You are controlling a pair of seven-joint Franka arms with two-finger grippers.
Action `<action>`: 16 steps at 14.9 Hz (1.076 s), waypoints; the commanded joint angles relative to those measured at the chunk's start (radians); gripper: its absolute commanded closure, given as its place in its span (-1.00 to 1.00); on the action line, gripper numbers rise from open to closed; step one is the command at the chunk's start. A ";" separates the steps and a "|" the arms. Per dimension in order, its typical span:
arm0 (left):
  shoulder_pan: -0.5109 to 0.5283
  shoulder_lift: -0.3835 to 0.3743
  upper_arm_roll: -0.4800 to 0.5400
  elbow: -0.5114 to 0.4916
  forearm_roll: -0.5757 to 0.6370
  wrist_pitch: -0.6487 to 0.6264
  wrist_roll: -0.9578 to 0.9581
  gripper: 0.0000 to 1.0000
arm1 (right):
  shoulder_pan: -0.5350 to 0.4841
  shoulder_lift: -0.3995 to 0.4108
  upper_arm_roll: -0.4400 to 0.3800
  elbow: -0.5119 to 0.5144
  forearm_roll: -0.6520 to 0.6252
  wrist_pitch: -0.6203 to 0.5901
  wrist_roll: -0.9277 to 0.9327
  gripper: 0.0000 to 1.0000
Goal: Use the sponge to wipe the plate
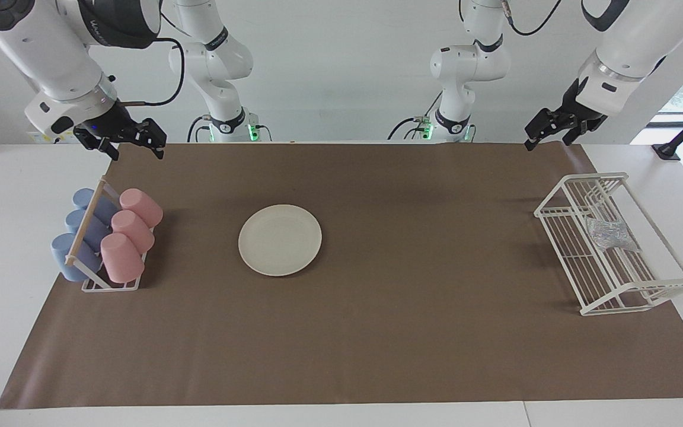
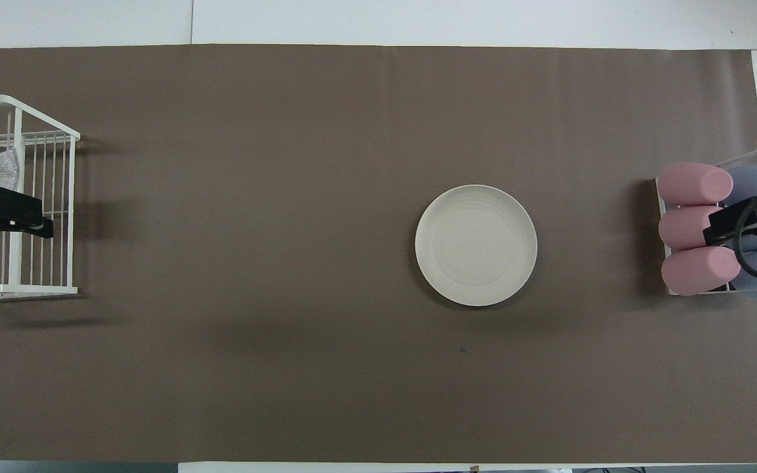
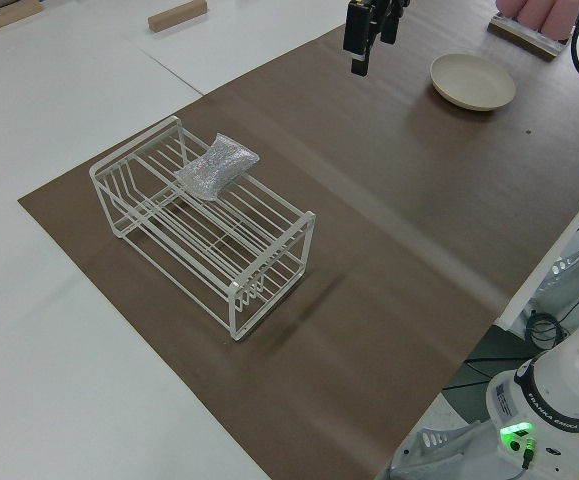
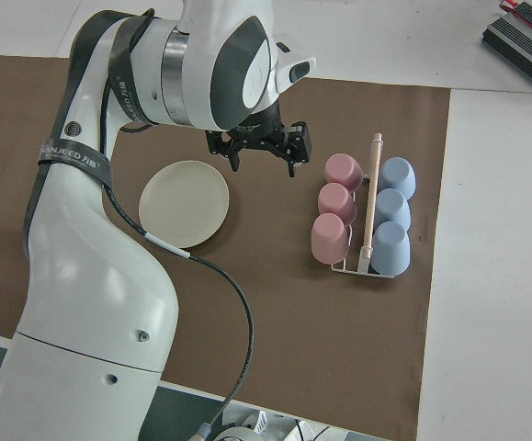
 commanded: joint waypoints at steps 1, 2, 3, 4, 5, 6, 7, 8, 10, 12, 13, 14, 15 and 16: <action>-0.013 0.010 0.005 -0.008 0.029 0.019 0.016 -1.00 | -0.005 -0.015 0.003 -0.016 0.014 0.009 0.011 -1.00; -0.011 0.010 0.007 -0.003 0.029 0.016 0.016 -1.00 | -0.005 -0.015 0.003 -0.016 0.014 0.007 0.011 -1.00; -0.013 0.012 0.007 0.000 0.030 0.014 0.015 -1.00 | -0.005 -0.015 0.003 -0.014 0.014 0.007 0.011 -1.00; -0.013 0.010 0.005 0.003 0.029 0.014 0.015 -1.00 | -0.005 -0.015 0.003 -0.014 0.014 0.009 0.011 -1.00; -0.013 0.009 0.005 0.009 0.029 0.007 0.015 -1.00 | -0.005 -0.015 0.003 -0.014 0.014 0.009 0.011 -1.00; -0.011 0.009 0.005 0.009 0.030 0.001 0.015 -1.00 | -0.005 -0.015 0.003 -0.014 0.014 0.007 0.011 -1.00; -0.011 0.009 0.005 0.009 0.030 0.001 0.015 -1.00 | -0.005 -0.015 0.003 -0.016 0.014 0.009 0.011 -1.00; -0.011 0.009 0.005 0.009 0.029 0.002 0.015 -1.00 | -0.005 -0.015 0.003 -0.016 0.014 0.009 0.011 -1.00; -0.010 0.001 0.005 0.003 0.029 0.002 0.012 -1.00 | -0.005 -0.015 0.003 -0.014 0.014 0.007 0.011 -1.00; -0.003 -0.008 0.004 -0.005 0.025 0.002 0.012 -1.00 | -0.005 -0.015 0.003 -0.014 0.014 0.009 0.011 -1.00; 0.000 -0.008 0.004 -0.005 0.025 0.007 0.012 -1.00 | -0.005 -0.015 0.003 -0.016 0.014 0.009 0.011 -1.00; 0.000 -0.006 0.002 -0.002 0.025 0.005 0.010 -1.00 | -0.005 -0.015 0.003 -0.014 0.014 0.007 0.011 -1.00; -0.005 -0.008 0.002 0.001 0.025 0.002 0.010 -1.00 | -0.005 -0.015 0.003 -0.014 0.014 0.009 0.011 -1.00; 0.003 -0.006 0.002 0.003 0.022 0.007 0.012 -1.00 | -0.005 -0.015 0.003 -0.014 0.014 0.009 0.011 -1.00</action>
